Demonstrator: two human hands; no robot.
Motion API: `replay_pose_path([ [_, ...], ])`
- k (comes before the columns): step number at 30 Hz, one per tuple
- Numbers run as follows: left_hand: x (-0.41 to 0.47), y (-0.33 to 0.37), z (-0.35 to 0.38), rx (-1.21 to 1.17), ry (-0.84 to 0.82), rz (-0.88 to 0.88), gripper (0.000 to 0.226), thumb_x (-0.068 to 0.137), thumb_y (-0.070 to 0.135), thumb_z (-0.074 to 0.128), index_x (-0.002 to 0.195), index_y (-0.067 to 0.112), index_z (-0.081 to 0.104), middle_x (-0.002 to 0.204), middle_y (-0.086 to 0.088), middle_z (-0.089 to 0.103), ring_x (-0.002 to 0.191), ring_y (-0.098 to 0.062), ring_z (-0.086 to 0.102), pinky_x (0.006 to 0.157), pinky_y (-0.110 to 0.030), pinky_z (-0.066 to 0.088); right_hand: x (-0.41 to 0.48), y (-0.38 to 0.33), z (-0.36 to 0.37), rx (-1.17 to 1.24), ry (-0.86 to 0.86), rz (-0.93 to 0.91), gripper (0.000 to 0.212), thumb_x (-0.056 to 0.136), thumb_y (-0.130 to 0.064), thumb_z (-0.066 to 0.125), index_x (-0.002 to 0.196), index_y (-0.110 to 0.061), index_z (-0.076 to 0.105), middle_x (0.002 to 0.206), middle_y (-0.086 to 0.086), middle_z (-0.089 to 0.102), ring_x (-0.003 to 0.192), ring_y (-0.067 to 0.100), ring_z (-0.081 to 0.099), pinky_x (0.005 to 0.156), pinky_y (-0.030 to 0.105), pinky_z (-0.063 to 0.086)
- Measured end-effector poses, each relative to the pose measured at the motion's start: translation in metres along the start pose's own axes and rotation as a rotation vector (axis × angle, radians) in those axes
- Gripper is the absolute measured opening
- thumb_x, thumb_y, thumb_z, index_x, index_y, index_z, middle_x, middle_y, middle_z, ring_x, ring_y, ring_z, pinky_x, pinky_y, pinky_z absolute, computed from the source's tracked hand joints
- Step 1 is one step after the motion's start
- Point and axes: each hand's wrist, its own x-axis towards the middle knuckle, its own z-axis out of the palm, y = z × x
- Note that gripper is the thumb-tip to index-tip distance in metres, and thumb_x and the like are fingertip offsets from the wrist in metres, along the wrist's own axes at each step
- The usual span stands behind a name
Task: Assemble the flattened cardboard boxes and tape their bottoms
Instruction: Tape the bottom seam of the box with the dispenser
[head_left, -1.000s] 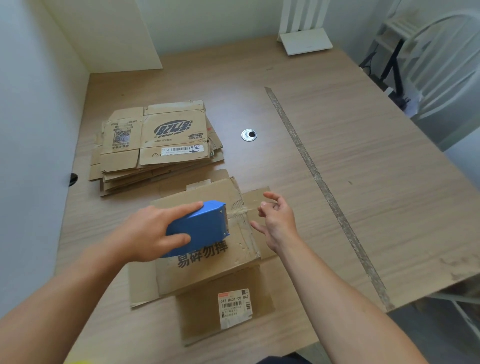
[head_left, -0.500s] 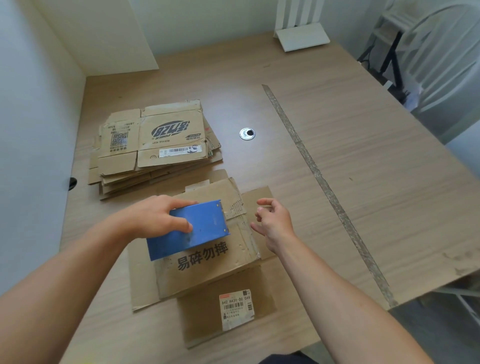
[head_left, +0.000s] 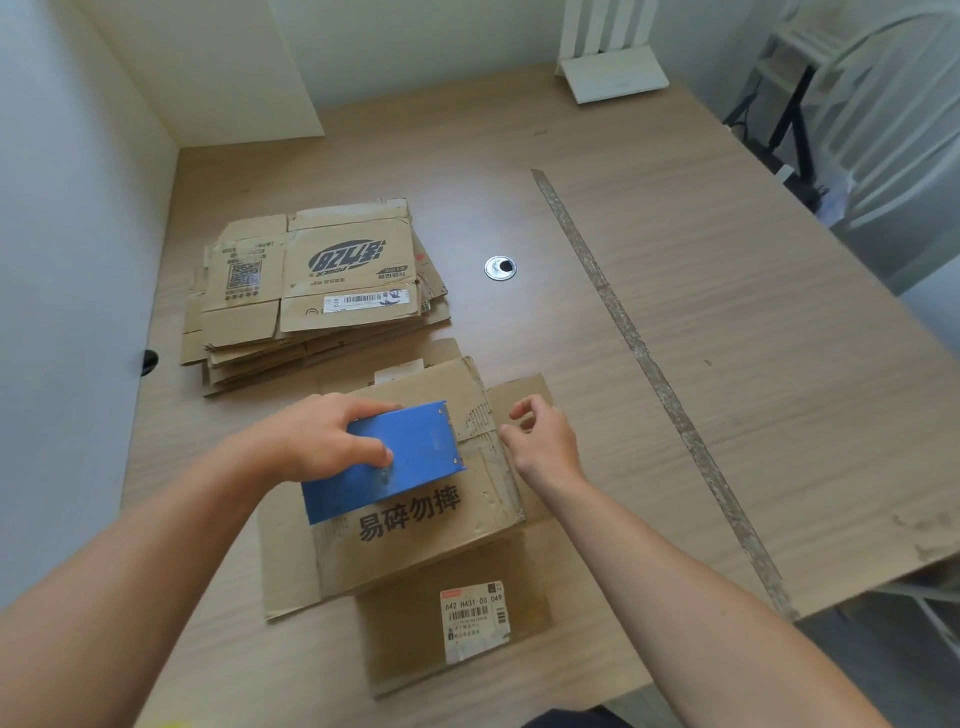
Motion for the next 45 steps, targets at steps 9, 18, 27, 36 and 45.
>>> replay_pose_path([
  [9, 0.002, -0.004, 0.001, -0.007, 0.016, 0.002, 0.062, 0.062, 0.058, 0.056, 0.124, 0.064, 0.049, 0.106, 0.018, 0.062, 0.092, -0.007, 0.057, 0.075, -0.03, 0.048, -0.016, -0.008, 0.017, 0.044, 0.024, -0.062, 0.014, 0.095, -0.036, 0.064, 0.094, -0.022, 0.06, 0.095, -0.006, 0.063, 0.088, 0.011, 0.057, 0.073, 0.026, 0.041],
  [18, -0.005, -0.014, -0.002, -0.035, 0.033, 0.029, 0.056, 0.06, 0.058, 0.058, 0.115, 0.067, 0.054, 0.101, 0.02, 0.065, 0.091, -0.004, 0.058, 0.079, -0.031, 0.051, -0.017, -0.002, 0.022, 0.027, -0.011, -0.081, 0.038, 0.1, -0.037, 0.057, 0.132, -0.018, 0.062, 0.126, 0.003, 0.066, 0.118, 0.021, 0.059, 0.098, 0.033, 0.045],
  [27, -0.06, -0.079, -0.024, -0.175, 0.002, 0.003, 0.05, 0.052, 0.059, 0.06, 0.102, 0.066, 0.063, 0.099, 0.014, 0.072, 0.092, -0.012, 0.065, 0.089, -0.037, 0.049, -0.018, -0.002, 0.02, 0.01, -0.023, -0.06, 0.043, 0.101, -0.04, 0.053, 0.138, -0.019, 0.059, 0.139, -0.002, 0.06, 0.135, 0.023, 0.049, 0.114, 0.04, 0.037],
  [36, -0.083, -0.118, -0.025, -0.279, -0.006, -0.044, 0.048, 0.062, 0.044, 0.065, 0.106, 0.064, 0.065, 0.102, 0.015, 0.073, 0.098, -0.013, 0.067, 0.096, -0.036, 0.048, -0.019, -0.004, 0.019, 0.003, -0.015, -0.074, 0.041, 0.101, -0.037, 0.054, 0.136, -0.017, 0.061, 0.139, -0.001, 0.06, 0.133, 0.02, 0.05, 0.113, 0.032, 0.037],
  [45, -0.102, -0.154, -0.02, -0.365, -0.018, -0.107, 0.045, 0.064, 0.04, 0.067, 0.105, 0.059, 0.068, 0.103, 0.011, 0.075, 0.098, -0.016, 0.069, 0.099, -0.038, 0.047, -0.018, -0.001, 0.021, 0.039, -0.032, -0.081, 0.04, 0.1, -0.036, 0.057, 0.136, -0.018, 0.061, 0.136, -0.001, 0.062, 0.128, 0.018, 0.053, 0.1, 0.023, 0.036],
])
